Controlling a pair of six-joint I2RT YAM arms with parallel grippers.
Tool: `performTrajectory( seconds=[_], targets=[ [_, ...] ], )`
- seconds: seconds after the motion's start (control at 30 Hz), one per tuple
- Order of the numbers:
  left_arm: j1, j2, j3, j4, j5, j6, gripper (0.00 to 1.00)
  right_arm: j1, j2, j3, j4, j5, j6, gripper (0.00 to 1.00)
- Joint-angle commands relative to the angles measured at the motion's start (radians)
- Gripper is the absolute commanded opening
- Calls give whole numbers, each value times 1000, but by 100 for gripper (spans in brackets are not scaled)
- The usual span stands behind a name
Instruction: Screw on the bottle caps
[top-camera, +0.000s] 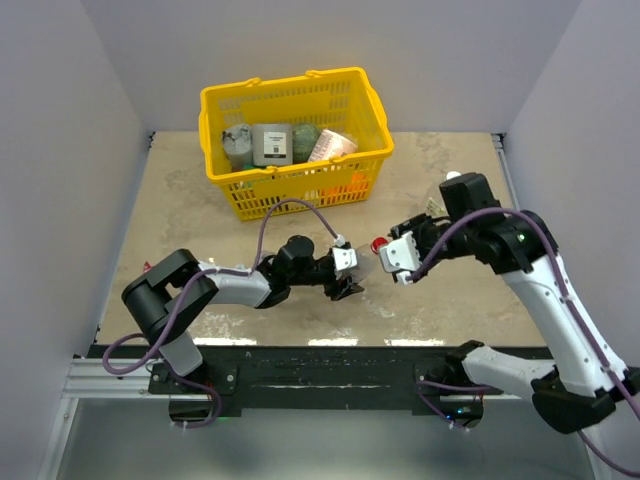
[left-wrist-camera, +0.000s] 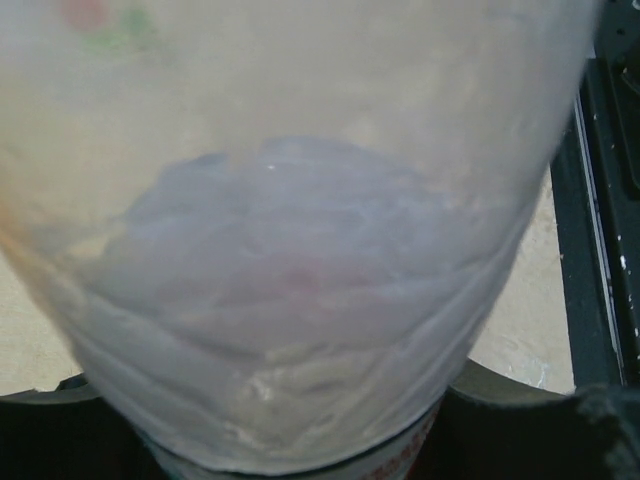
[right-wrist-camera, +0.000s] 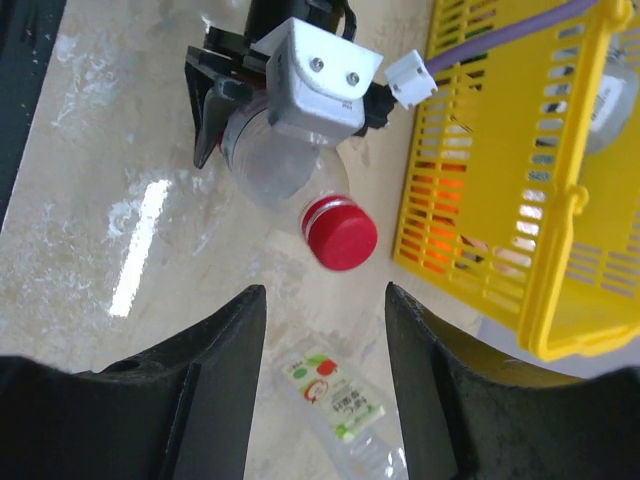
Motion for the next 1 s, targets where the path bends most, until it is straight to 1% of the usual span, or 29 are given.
performTrajectory(
  seconds=[0.0,0.03,0.07,0.23,0.57,0.83,0.97],
  targets=[
    [4,-50,37,-66,27,140,0,1,73,62,-44,-92,-99,52],
    [4,-51,37,-70,26,150,0,2,85,67,-80,-89,-119,52],
    [2,-50,38,-73,26,157,0,2,93,68,-106,-89,-174,52],
    [2,-43,54,-83,17,180,0,2,107,59,-172,-90,-236,54],
    [2,-37,72,-78,17,209,0,2,116,38,-180,-73,-283,55],
    [2,-48,60,-60,-9,220,0,2,165,49,-180,-55,-270,46],
    [2,-42,57,-40,-20,214,0,2,173,47,-180,-43,-273,45]
  ],
)
